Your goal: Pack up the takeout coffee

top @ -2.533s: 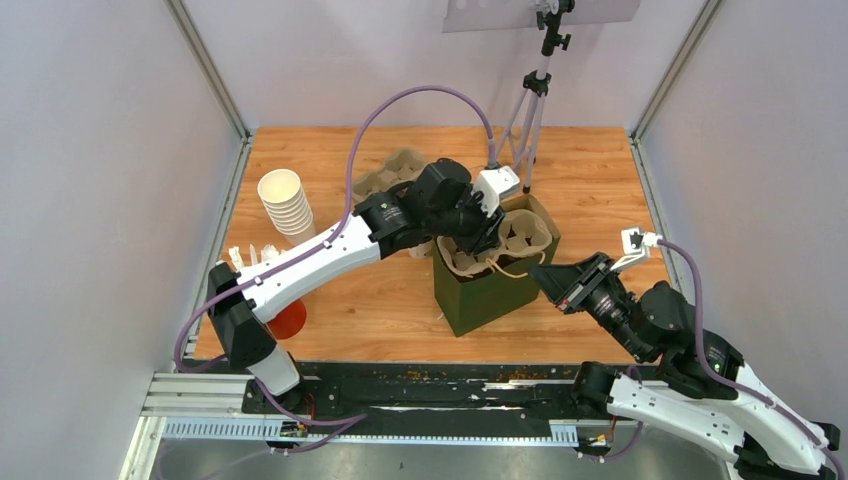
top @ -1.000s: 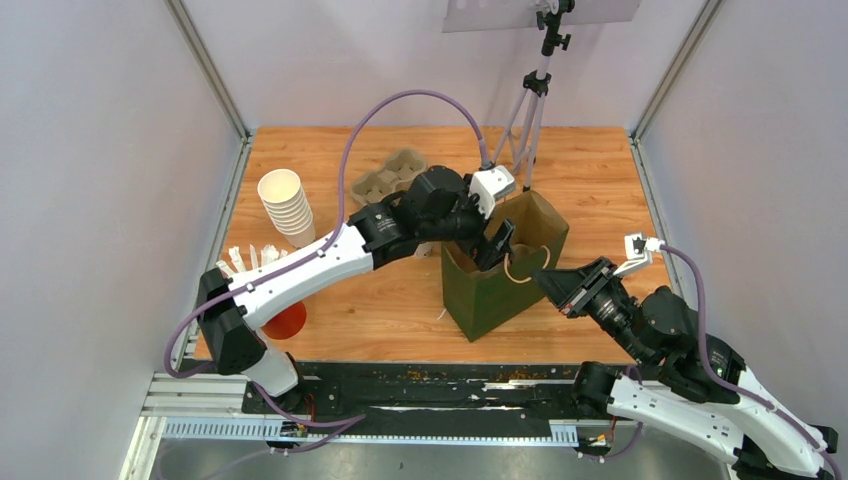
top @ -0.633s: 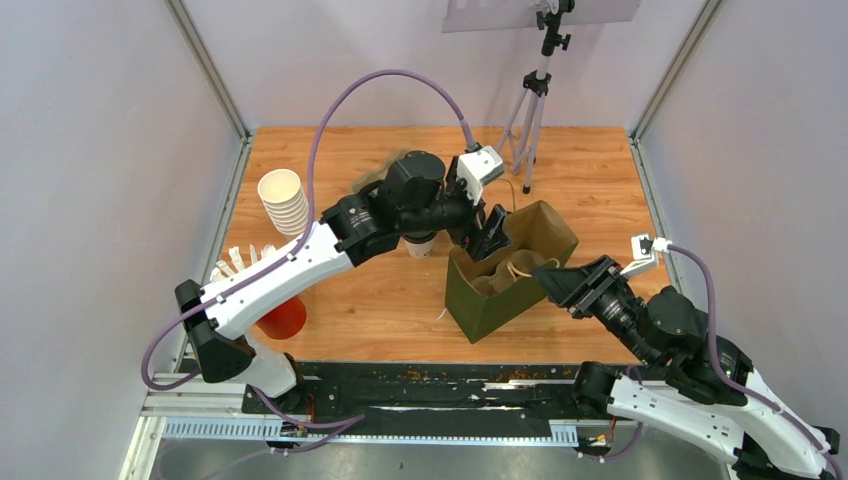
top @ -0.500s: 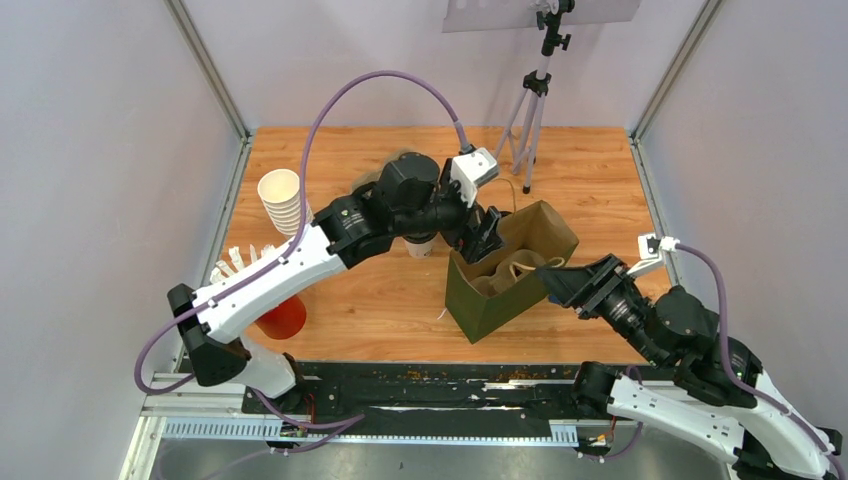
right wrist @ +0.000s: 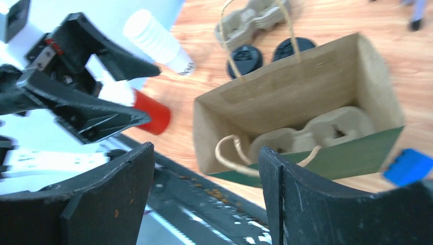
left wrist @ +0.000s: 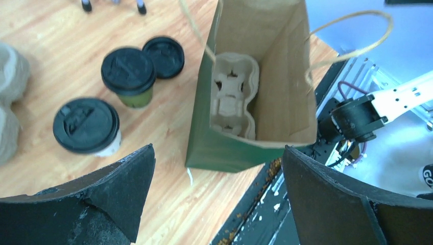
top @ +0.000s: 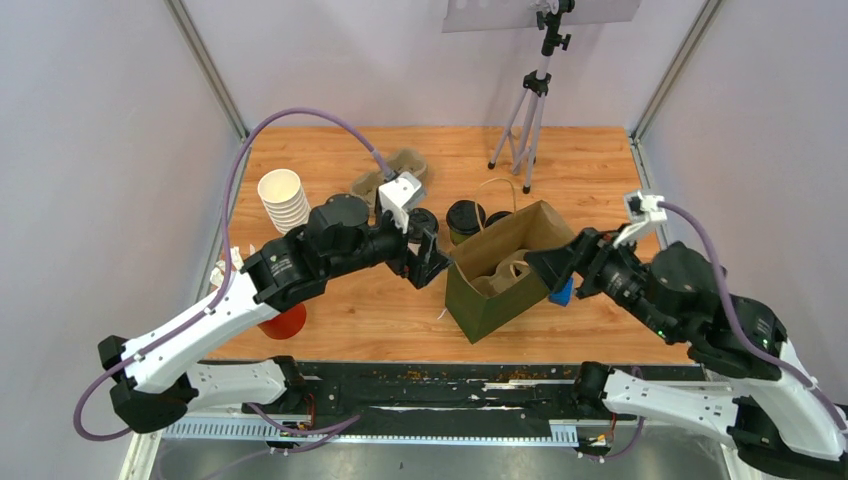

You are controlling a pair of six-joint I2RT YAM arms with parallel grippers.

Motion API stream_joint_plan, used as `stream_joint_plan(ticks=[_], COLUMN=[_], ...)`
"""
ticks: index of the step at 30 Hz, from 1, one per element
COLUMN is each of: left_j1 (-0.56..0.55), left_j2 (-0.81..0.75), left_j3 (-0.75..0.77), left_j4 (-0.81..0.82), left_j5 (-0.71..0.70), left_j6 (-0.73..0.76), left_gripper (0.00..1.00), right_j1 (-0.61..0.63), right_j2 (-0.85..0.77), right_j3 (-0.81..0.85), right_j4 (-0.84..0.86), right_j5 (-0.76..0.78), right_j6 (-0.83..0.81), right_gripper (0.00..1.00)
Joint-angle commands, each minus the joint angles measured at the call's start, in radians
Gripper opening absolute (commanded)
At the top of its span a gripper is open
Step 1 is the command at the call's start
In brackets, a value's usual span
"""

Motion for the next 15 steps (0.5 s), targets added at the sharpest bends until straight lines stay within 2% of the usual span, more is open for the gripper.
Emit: stream_joint_plan(ticks=[1,4,8,11,15], left_j1=[0.027,0.032,0.031,0.03,0.031], left_j2=[-0.076,-0.086,-0.068,-0.041,0.024], left_j3=[-0.089,-0.098,-0.09,-0.1,-0.116], left_j4=[0.034,-0.001,0.03,0.084,0.077], left_j5=[-0.024,-0.022,0.105,0.151,0.112], left_j6=[-0.108,-0.114,-0.173,-0.305,-0.406], left_gripper=[0.99,0.95,0.92,0.88,0.83], right_j1=[-0.002,-0.003,-0.011,-0.02,-0.02], right_j2=[0.152,0.216,0.237,0.255,0.296], right_j3=[0.147,0.237,0.261,0.263,0.266], right_j4=[-0.147,-0.203,-0.144,-0.095,-0.129], right_j5=[0.142,0.275,0.331,0.247,0.113], right_j6=[-0.244,-0.313,-0.432,-0.449,-0.413], right_gripper=[0.75,0.76,0.76,0.74,0.74])
